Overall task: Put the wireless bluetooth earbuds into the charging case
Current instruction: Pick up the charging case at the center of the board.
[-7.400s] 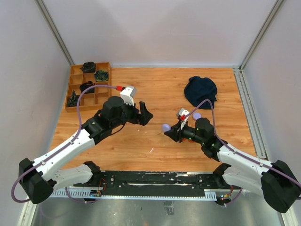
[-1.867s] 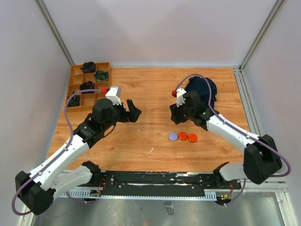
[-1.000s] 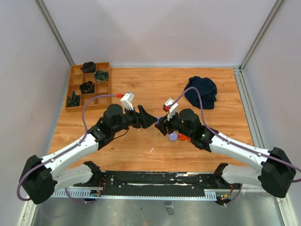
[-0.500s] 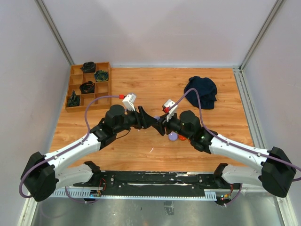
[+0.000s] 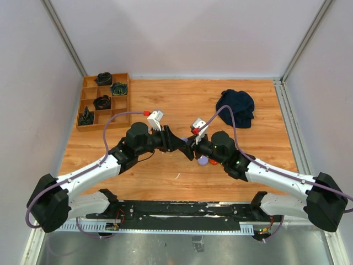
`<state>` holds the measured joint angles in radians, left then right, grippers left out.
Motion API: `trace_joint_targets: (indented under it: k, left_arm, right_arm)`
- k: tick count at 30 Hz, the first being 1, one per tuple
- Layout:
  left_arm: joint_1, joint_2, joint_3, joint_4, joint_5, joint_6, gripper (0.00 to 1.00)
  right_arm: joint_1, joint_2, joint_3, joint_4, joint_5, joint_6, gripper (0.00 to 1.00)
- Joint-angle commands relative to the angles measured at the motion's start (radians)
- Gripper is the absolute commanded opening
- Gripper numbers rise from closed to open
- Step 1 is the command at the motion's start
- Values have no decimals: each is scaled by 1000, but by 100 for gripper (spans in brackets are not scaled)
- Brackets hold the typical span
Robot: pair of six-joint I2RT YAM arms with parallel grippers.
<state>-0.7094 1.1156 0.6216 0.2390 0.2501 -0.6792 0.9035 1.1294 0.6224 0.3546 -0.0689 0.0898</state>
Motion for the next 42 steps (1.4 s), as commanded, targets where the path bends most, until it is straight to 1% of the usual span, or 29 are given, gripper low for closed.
trace_joint_targets:
  k: [1, 8, 11, 14, 16, 19, 23, 26, 30, 35, 38, 42]
  left_arm:
    - [-9, 6, 9, 28, 49, 39, 42]
    - [-10, 18, 16, 25, 80, 60, 32]
    - [-10, 9, 18, 23, 82, 81, 24]
    - [-10, -8, 37, -18, 68, 135, 20]
    - [-10, -19, 58, -62, 50, 181, 18]
    - [-10, -41, 86, -122, 34, 249, 15]
    - [-10, -67, 120, -180, 41, 321, 14]
    - [-10, -79, 151, -229, 69, 383, 14]
    - [-10, -89, 192, -302, 115, 470, 14]
    - [-10, -110, 220, -351, 203, 600, 15]
    - [-10, -126, 219, -356, 271, 678, 15]
    - [-10, -140, 218, -354, 340, 743, 15]
  right_arm:
    - [17, -24, -10, 77, -8, -22, 49]
    - [17, -28, -11, 93, -15, -35, 51]
    - [17, -29, -13, 92, -27, -42, 53]
    - [14, -46, -21, 87, -36, -62, 58]
    - [8, -65, -32, 87, -47, -75, 63]
    - [-21, -101, -46, 72, -110, -94, 69]
    - [-75, -141, -39, -2, -238, -145, 74]
    - [-131, -169, -36, -39, -373, -173, 75]
    - [-172, -198, -39, -60, -524, -218, 75]
    - [-186, -204, -26, -84, -637, -251, 75]
    - [-187, -196, -27, -60, -669, -235, 74]
    - [-195, -184, -18, -44, -696, -216, 70]
